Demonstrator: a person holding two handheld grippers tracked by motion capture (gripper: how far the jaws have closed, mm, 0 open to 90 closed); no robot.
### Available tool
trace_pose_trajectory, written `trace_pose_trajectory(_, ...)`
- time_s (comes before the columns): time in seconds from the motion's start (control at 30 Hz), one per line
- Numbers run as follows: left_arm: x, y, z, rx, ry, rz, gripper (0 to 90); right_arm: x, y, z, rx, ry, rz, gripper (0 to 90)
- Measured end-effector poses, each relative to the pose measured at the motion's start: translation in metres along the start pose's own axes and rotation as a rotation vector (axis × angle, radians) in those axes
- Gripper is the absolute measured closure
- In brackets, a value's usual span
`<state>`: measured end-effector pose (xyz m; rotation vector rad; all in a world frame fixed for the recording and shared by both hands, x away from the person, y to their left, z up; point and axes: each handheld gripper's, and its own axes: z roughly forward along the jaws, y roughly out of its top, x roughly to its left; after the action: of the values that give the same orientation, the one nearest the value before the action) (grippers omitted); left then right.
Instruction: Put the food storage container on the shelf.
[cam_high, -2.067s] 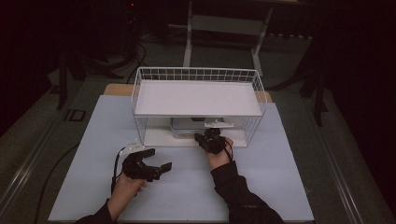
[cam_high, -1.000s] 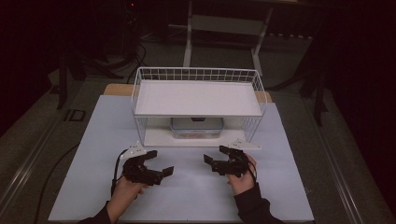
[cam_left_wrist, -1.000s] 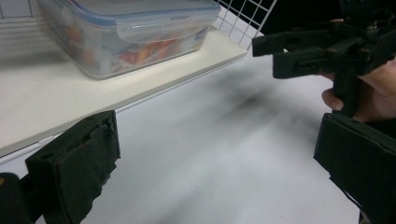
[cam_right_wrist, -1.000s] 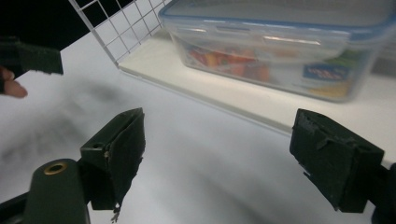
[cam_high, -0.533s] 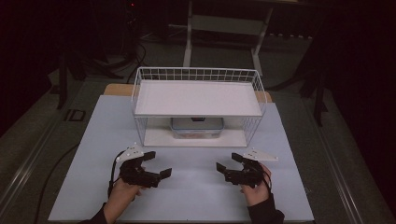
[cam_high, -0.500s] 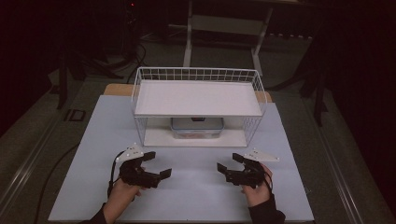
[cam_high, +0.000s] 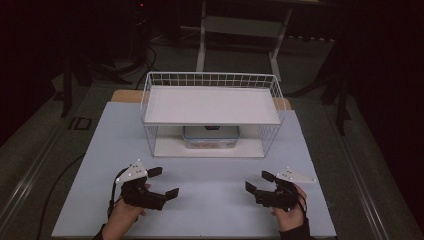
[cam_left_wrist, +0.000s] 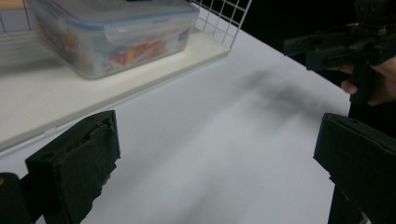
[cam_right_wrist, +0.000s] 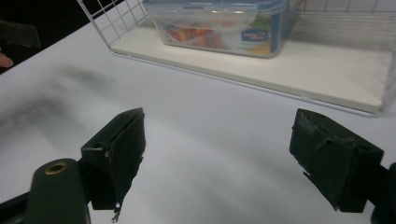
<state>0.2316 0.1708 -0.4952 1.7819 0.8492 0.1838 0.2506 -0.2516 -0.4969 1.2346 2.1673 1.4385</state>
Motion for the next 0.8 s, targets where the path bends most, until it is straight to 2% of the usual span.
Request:
trace_pose_trajectory(0.07, 0.0, -0.003, -0.002, 0.005, 0.007, 0.004, 0.0, -0.003, -0.003, -0.003, 0.005, 0.004, 0.001, 17.9)
trace_pose_trajectory(0.13, -0.001, -0.006, -0.005, -0.002, 0.051, 0.034, 0.0, -0.005, -0.006, -0.006, 0.005, -0.001, 0.008, 17.8)
trace_pose_trajectory(0.2, -0.002, -0.009, -0.006, 0.006, 0.067, 0.046, 0.0, -0.006, -0.007, -0.008, 0.01, -0.003, 0.013, 17.9)
trace_pose_trajectory(0.4, 0.001, -0.015, -0.006, 0.024, 0.052, 0.013, 0.0, -0.01, -0.01, -0.013, 0.003, -0.015, 0.008, 17.9)
trace_pose_trajectory(0.57, 0.0, -0.018, 0.0, 0.048, 0.043, 0.022, 0.0, -0.013, -0.012, -0.011, 0.011, -0.012, 0.011, 18.0)
trace_pose_trajectory(0.8, 0.0, -0.018, 0.004, 0.049, 0.027, 0.011, 0.0, -0.015, -0.013, -0.008, 0.02, -0.001, 0.022, 18.0)
